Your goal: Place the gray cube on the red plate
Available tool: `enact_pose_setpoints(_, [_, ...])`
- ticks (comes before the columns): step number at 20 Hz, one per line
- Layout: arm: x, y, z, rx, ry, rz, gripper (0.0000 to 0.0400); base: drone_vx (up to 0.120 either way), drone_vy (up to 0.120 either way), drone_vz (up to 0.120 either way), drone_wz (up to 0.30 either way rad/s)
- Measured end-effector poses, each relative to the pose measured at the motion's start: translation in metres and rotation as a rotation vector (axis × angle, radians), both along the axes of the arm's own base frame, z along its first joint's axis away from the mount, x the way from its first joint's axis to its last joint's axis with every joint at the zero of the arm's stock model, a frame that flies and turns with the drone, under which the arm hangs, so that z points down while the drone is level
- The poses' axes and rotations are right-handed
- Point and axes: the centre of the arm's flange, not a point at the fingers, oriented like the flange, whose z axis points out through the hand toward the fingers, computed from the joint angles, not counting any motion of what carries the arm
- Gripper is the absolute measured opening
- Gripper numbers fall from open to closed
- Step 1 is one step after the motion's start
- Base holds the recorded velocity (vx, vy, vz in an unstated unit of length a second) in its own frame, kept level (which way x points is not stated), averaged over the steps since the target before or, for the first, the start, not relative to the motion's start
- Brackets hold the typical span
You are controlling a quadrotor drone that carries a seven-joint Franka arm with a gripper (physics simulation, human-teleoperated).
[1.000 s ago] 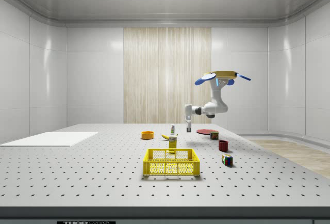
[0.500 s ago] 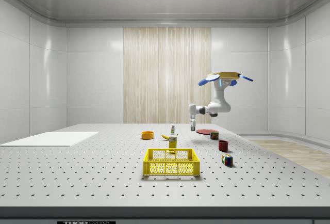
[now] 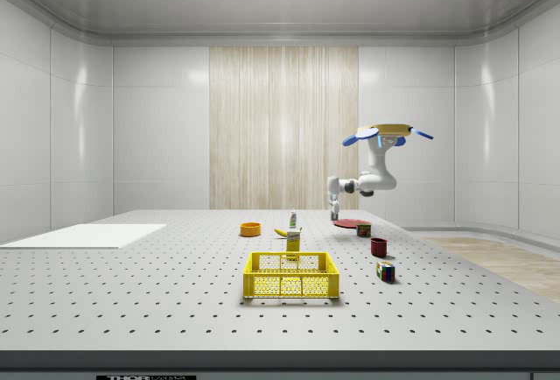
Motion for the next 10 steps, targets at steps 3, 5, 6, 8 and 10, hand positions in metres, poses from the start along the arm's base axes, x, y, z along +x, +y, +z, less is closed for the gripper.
enact_pose_setpoints(3, [0.0,0.0,0.0,0.0,0.0,0.0,0.025,-0.12,-0.12,0.0,0.0])
enact_pose_setpoints(5, [0.0,0.0,0.0,0.0,0.0,0.0,0.025,-0.12,-0.12,0.0,0.0])
enact_pose_setpoints(6, [0.0,0.0,0.0,0.0,0.0,0.0,0.025,-0.12,-0.12,0.0,0.0])
enact_pose_setpoints(8, [0.0,0.0,0.0,0.0,0.0,0.0,0.025,-0.12,-0.12,0.0,0.0])
enact_pose_setpoints(10, [0.0,0.0,0.0,0.0,0.0,0.0,0.025,-0.12,-0.12,0.0,0.0])
